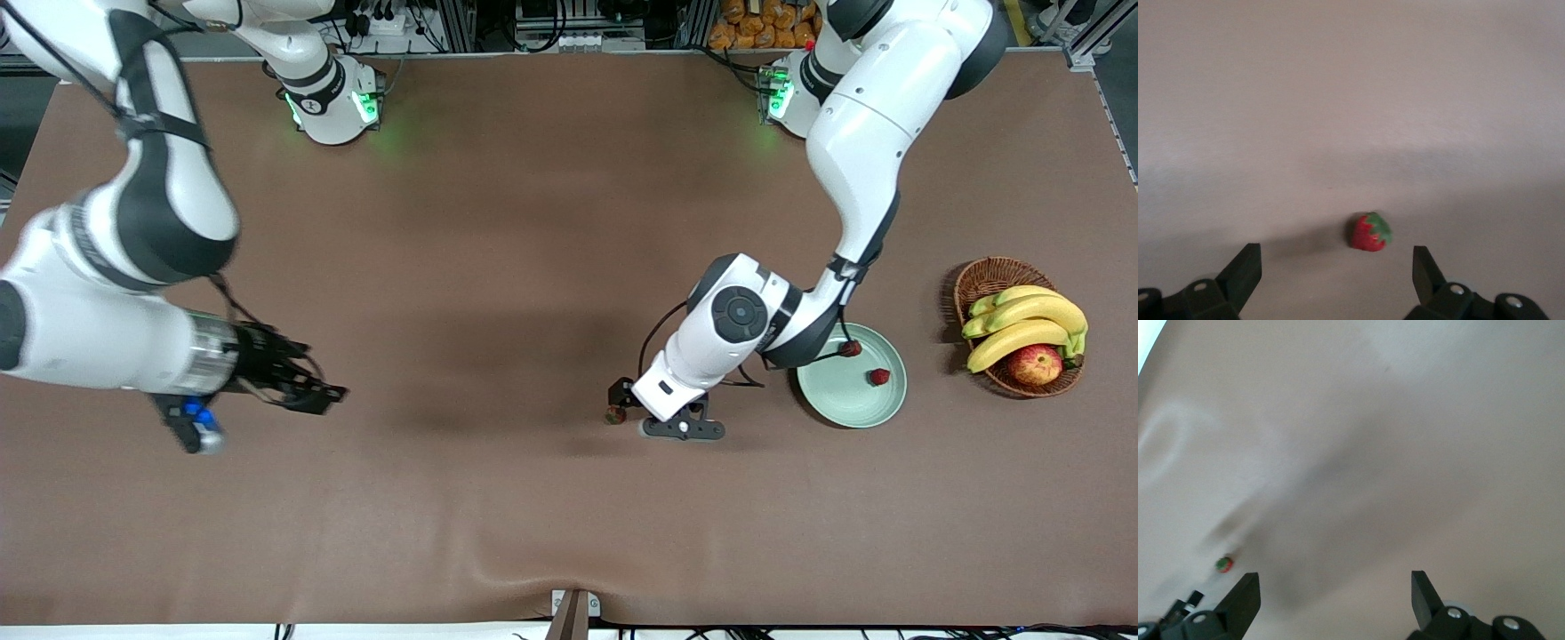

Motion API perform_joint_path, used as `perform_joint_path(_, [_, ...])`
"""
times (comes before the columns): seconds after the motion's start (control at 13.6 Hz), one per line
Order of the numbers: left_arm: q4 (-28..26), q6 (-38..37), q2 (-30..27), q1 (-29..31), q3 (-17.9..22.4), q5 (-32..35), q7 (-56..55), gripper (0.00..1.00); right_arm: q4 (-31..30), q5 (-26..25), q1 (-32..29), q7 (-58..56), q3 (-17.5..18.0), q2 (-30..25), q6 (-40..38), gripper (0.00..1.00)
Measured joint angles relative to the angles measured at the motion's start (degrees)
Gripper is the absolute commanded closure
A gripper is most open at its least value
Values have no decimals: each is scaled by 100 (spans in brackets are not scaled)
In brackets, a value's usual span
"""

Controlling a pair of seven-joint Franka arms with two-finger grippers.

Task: Collect all strawberries into plate
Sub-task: 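Release the last strawberry mid-table with the right gripper while the left gripper returns, then grasp the last strawberry with the left gripper while the right gripper retracts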

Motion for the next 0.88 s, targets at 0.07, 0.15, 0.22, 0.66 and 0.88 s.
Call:
perform_joint_path(0.07, [62, 159, 86, -97, 21, 0, 193, 2, 1, -228, -80, -339, 9, -139, -220, 0])
perform_joint_path(0.15, [115, 331, 164, -215, 89, 0, 394, 2, 2, -418, -123, -671, 14, -289, -450, 0])
perform_joint_path(0.22, [157, 491, 221, -359, 210, 0, 617, 2, 2, -567, -150, -979, 15, -458, -654, 0])
perform_joint_path(0.66, [192, 1021, 472, -996, 811, 22, 1754, 7, -358, -1019, -513, -2516, 10, -1729, -1311, 0])
perform_joint_path(0.88, [193, 1032, 548, -1082, 827, 321, 1777, 15, -1455, -1019, -517, -2548, 15, -2658, -806, 0])
